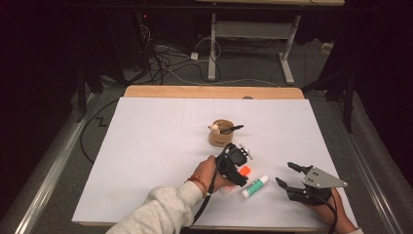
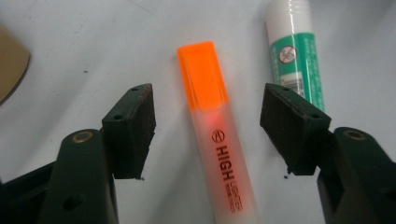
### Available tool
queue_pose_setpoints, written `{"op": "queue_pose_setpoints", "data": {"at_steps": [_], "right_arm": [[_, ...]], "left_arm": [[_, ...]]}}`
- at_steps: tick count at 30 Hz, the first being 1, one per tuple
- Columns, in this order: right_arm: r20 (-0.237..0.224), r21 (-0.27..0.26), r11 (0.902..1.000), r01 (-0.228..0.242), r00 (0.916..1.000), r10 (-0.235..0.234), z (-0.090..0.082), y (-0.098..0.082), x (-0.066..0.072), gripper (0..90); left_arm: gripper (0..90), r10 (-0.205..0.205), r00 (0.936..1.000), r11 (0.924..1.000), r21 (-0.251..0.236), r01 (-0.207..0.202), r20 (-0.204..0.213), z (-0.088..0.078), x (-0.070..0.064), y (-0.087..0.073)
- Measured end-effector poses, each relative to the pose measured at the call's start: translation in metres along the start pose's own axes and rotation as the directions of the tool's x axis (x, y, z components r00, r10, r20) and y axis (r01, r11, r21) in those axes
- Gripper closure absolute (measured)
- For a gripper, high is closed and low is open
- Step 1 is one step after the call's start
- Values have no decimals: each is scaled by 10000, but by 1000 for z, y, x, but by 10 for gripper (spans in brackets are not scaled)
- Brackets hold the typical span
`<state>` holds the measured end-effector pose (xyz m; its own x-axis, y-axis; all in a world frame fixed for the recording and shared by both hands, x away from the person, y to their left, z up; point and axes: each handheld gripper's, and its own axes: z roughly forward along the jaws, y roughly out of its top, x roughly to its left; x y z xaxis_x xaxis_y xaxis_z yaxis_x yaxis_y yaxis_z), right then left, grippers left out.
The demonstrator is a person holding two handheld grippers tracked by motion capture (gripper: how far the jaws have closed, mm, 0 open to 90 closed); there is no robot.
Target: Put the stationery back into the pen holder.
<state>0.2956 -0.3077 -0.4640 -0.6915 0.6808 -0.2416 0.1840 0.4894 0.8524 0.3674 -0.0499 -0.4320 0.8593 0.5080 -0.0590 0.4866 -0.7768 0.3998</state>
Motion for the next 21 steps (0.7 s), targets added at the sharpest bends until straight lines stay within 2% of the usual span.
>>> {"op": "queue_pose_setpoints", "data": {"at_steps": [2,4,7,13,16,18,21], "right_arm": [[-33,16,10000,-22,10000,22,0,0,-1,349],[-17,57,10000,-28,10000,28,0,0,-1,351],[-26,63,10000,-52,10000,52,1,-1,-1,356],[-19,86,9999,-102,9999,102,1,-1,-2,357],[-74,105,9999,-107,9999,108,3,-1,-2,357],[-83,141,9998,-110,9999,111,3,-2,-1,357],[-82,164,9998,-90,9999,92,4,-2,-1,357]], "left_arm": [[386,-160,9997,9996,225,164,-180,6,1,3],[407,-230,9996,9989,408,237,-170,11,1,4],[427,-166,9993,9976,665,188,-333,19,-1,6],[449,-162,9996,9970,759,180,-239,21,0,10],[519,-198,9997,9969,762,207,-124,20,2,10],[609,-221,9997,9970,744,229,-114,20,3,11],[622,-102,9998,9972,745,114,-172,20,2,11]]}}
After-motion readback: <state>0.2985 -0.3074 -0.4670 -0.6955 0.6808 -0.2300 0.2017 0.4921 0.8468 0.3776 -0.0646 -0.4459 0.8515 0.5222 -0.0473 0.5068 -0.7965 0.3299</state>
